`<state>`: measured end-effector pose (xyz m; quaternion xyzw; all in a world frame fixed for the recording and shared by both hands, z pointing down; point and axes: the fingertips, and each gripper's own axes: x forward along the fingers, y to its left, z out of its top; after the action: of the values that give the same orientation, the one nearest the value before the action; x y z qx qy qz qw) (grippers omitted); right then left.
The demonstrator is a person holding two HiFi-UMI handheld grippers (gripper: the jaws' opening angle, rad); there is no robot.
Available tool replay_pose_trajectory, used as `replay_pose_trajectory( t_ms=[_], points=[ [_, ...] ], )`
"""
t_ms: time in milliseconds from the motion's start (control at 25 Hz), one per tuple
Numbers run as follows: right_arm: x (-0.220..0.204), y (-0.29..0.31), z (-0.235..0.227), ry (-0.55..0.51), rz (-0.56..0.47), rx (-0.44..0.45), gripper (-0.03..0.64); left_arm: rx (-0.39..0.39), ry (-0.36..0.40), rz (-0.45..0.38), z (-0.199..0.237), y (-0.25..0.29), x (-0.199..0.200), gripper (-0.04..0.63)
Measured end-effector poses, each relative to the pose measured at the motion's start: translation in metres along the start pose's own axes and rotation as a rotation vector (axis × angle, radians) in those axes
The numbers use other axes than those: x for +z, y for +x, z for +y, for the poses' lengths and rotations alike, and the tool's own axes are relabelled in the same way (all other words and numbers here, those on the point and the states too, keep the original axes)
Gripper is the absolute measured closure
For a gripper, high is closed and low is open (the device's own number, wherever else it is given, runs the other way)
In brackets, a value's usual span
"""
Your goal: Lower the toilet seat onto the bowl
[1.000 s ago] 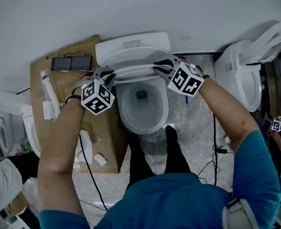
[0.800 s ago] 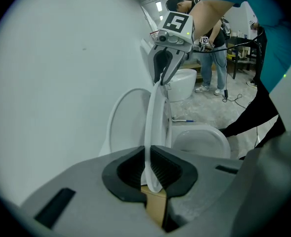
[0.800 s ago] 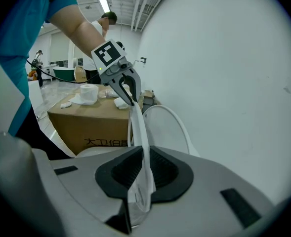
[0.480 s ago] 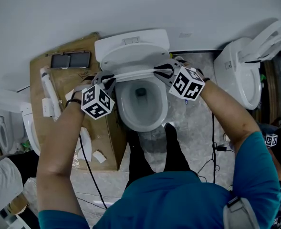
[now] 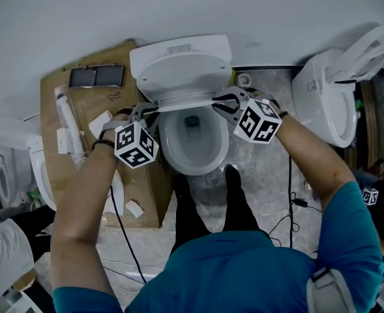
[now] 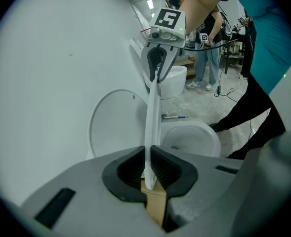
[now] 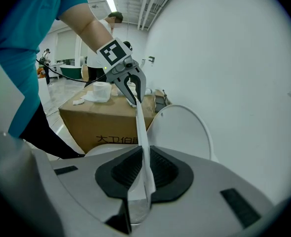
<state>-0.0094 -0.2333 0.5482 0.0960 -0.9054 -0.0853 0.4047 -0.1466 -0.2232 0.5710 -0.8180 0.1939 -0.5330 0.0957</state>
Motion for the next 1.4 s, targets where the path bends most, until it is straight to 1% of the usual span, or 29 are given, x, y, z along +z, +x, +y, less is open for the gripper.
replay_pose_trajectory(
  t_ms=[720, 1080, 1400],
  points=[
    [-0.008, -0.005, 0.049, -0.013, 0.022, 0.02, 0.572, -0.023, 0.055, 0.032, -0.048, -0.007, -0.004, 0.557],
    [-0.013, -0.004, 0.07, -0.036, 0.025, 0.024, 0.572, -0.017, 0.07, 0.032, -0.069, -0.008, -0.007, 0.557],
    [-0.018, -0.003, 0.093, -0.06, 0.028, 0.037, 0.572, -0.015, 0.098, 0.039, -0.091, -0.009, -0.011, 0.557]
  ],
)
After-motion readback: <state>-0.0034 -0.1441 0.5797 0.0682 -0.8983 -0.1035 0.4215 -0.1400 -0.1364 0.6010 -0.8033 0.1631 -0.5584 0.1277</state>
